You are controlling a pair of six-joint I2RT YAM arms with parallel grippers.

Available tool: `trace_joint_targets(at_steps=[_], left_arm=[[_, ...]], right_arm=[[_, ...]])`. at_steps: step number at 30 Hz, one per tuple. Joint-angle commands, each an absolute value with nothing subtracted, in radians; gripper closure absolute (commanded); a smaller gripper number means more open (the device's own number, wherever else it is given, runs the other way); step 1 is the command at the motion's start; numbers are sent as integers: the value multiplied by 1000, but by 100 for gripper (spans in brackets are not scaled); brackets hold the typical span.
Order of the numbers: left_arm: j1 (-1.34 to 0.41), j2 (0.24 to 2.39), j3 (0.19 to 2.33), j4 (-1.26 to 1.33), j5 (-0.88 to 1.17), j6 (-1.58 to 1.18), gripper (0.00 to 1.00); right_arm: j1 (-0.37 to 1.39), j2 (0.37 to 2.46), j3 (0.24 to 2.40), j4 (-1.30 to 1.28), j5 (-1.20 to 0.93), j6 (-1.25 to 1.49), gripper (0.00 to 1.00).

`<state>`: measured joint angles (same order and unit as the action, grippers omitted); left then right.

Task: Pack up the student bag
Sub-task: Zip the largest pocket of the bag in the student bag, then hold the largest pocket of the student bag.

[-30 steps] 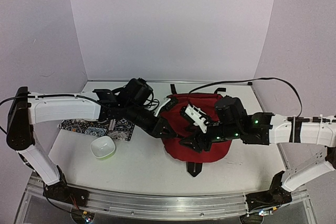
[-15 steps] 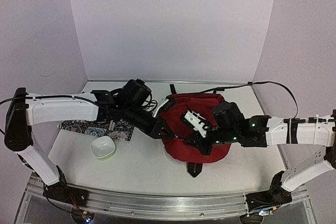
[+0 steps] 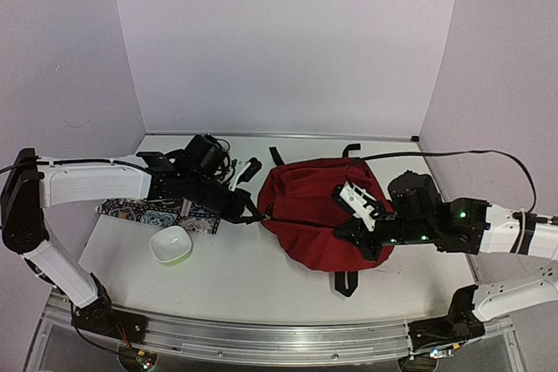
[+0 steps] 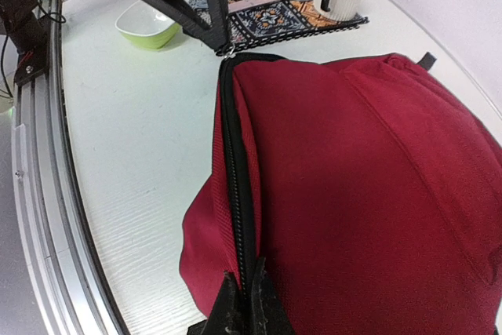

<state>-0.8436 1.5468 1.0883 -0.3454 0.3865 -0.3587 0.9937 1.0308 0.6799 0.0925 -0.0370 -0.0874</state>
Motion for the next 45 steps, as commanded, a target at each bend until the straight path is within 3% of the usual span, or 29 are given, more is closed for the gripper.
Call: trace_joint_targets(at_steps=[1, 6, 9, 16, 21, 24, 29, 32, 35, 37, 42, 45], left_arm=[[-782, 1521, 1060, -429, 135, -330, 100], [-748, 1627, 1102, -433, 12, -334, 100], [-754, 1664, 1154, -408, 108, -316, 100], [-841, 1646, 1164, -238, 387, -338, 100], [-879, 1615, 1163, -190, 435, -367, 100], [-893, 1599, 1159, -173, 451, -383, 100], [-898, 1582, 1150, -151, 473, -400, 100], [-898, 1578, 1149, -143, 485, -403, 100], [-898, 1579, 1150, -138, 499, -402, 100], [-898, 1578, 1149, -138, 494, -398, 100], [-892, 1594, 1143, -146, 424, -385, 100], [-860, 1626, 1144, -174, 373, -375, 100]], right_arm=[[992, 924, 648, 24, 128, -100, 100], [990, 908, 642, 25, 205, -89, 100], [990, 942, 692, 19, 87, -63, 97], [992, 1138, 820, 81, -170, -2, 59], [1005, 1293, 848, 283, -206, 108, 37], [1048, 1375, 896, 314, -135, 131, 29], [1117, 1469, 936, 313, 62, 129, 25], [1157, 1509, 942, 305, 171, 121, 26], [1182, 1548, 952, 270, 281, 111, 33], [1187, 1559, 950, 246, 320, 106, 46], [1191, 1514, 924, 202, 295, 111, 96], [1191, 1450, 891, 180, 263, 120, 100]])
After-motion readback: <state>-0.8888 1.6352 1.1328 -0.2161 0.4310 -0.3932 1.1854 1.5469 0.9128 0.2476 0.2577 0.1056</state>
